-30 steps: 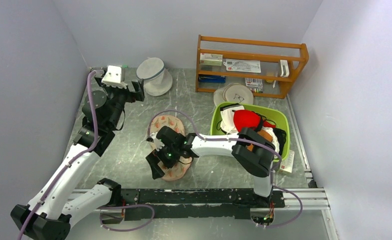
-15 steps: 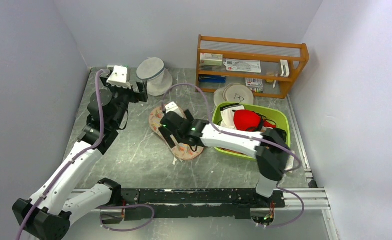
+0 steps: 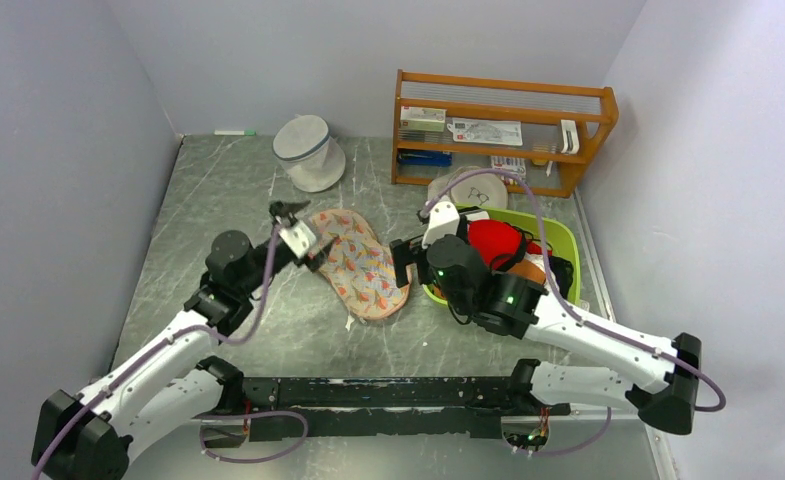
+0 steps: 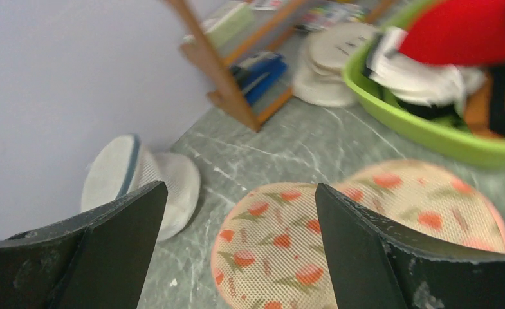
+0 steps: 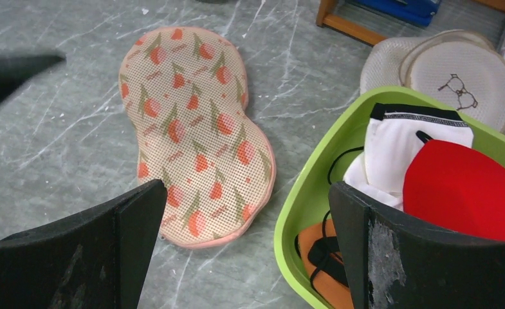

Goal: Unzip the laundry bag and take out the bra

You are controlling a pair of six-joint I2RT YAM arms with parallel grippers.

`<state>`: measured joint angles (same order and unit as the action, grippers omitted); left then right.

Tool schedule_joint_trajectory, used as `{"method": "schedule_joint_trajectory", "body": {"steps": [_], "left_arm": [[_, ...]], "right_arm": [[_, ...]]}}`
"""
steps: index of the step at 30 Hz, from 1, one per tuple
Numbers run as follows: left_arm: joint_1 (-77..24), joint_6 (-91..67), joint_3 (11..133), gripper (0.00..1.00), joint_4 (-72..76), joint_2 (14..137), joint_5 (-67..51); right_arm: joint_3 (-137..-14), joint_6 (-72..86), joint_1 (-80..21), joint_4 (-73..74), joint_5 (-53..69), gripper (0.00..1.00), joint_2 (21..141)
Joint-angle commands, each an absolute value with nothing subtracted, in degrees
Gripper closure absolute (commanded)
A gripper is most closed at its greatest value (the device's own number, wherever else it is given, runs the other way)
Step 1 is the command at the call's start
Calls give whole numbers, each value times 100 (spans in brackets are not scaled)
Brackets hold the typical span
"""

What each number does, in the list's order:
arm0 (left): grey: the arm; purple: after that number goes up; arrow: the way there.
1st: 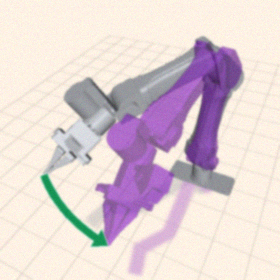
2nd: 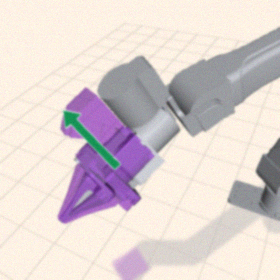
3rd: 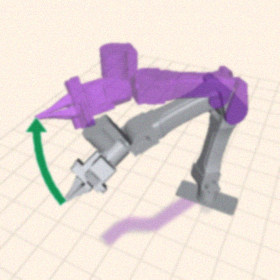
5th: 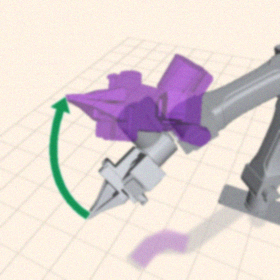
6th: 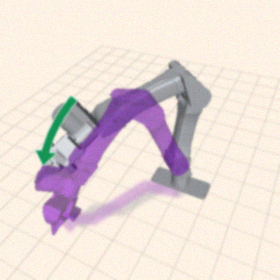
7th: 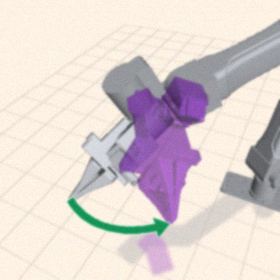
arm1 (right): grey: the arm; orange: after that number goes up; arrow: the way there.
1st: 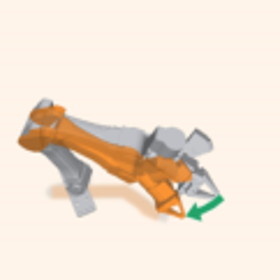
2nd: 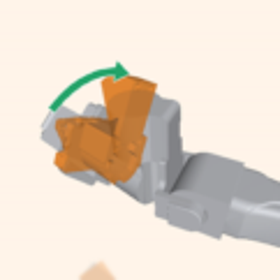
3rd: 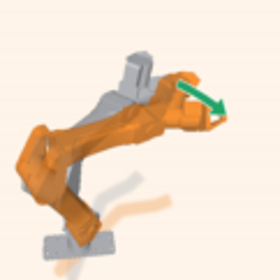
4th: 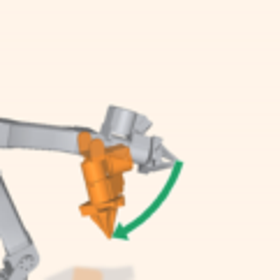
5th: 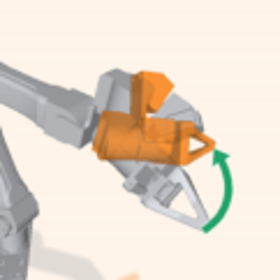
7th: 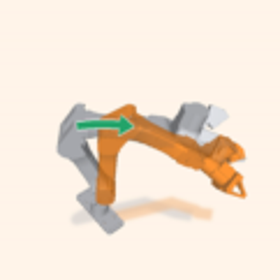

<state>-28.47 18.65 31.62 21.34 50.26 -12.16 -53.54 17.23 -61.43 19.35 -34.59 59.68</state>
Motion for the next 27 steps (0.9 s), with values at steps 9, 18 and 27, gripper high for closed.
{"method": "schedule_joint_trajectory", "body": {"steps": [9, 18, 27], "left_arm": [[-3988, 4990, 3107, 0, -113, 5007, -2103], [-4991, 5318, 2759, 5, -562, 5223, -1136], [-5236, 5348, 2542, 9, 100, 6364, -1098]], "right_arm": [[-4886, 1631, -6066, 2162, -3901, 0, 4831], [-4481, 1413, -6043, 1798, -3910, 0, 4136], [-4549, 1324, -6021, 1823, -3985, 0, 4143]]}}
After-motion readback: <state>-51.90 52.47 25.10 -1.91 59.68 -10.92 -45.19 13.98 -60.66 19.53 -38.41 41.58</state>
